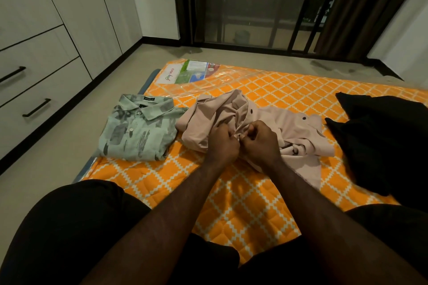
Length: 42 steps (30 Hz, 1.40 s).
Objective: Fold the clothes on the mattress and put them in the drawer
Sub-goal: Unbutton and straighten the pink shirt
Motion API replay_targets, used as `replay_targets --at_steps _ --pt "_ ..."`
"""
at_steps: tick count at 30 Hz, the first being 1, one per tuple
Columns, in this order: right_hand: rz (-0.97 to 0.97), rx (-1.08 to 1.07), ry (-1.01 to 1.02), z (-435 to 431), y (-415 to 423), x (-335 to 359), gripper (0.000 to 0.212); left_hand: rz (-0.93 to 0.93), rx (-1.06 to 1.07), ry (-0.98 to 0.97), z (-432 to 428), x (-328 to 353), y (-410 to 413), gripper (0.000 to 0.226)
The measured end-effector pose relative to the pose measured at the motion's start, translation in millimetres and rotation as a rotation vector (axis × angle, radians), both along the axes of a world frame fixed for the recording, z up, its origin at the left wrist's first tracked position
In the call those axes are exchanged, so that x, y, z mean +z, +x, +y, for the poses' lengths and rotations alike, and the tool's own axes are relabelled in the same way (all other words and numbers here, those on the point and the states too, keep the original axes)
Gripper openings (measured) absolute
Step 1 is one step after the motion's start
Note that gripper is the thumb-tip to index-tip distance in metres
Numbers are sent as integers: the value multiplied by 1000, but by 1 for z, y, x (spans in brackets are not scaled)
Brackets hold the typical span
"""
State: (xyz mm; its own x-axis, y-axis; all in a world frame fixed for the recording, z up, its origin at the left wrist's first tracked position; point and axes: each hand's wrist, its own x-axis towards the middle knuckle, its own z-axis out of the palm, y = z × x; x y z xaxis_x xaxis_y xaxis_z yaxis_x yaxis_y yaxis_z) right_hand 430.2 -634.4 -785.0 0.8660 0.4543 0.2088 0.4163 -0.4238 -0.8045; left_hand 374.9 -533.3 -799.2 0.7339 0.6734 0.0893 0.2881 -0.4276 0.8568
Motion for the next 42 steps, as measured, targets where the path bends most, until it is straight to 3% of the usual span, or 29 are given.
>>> replay_targets --at_steps 7,10,13,15,17,21,26,29,34,36,39,42 --pt "21 -36 40 3 -2 -5 20 -20 -11 21 -1 7 -2 4" --pt "124 -36 83 3 -1 -9 14 -47 -16 -33 2 4 -3 7" --pt "546 48 312 0 3 -3 4 -94 -64 -128 6 2 -5 10" --pt "844 112 452 -4 6 4 13 -136 -111 -206 9 2 -8 17" --pt "965 141 501 -8 9 9 13 -172 -152 -267 12 4 -10 18" --pt "903 125 503 -7 10 7 14 -213 -169 -205 13 3 -9 12" --pt "577 188 421 -5 6 3 11 -221 -165 -94 15 2 -8 5" --pt "524 149 438 -7 6 7 12 -193 -148 -58 19 2 -7 6" --pt "422 94 439 -7 7 15 8 -151 -220 -132 26 8 -6 16" --pt "444 52 516 -5 11 18 9 -99 -214 -100 33 9 -7 19" --pt "590 10 673 -5 19 21 5 46 -202 180 44 4 -9 22" --pt "650 27 675 -7 21 20 12 127 -194 307 45 -3 -12 16"
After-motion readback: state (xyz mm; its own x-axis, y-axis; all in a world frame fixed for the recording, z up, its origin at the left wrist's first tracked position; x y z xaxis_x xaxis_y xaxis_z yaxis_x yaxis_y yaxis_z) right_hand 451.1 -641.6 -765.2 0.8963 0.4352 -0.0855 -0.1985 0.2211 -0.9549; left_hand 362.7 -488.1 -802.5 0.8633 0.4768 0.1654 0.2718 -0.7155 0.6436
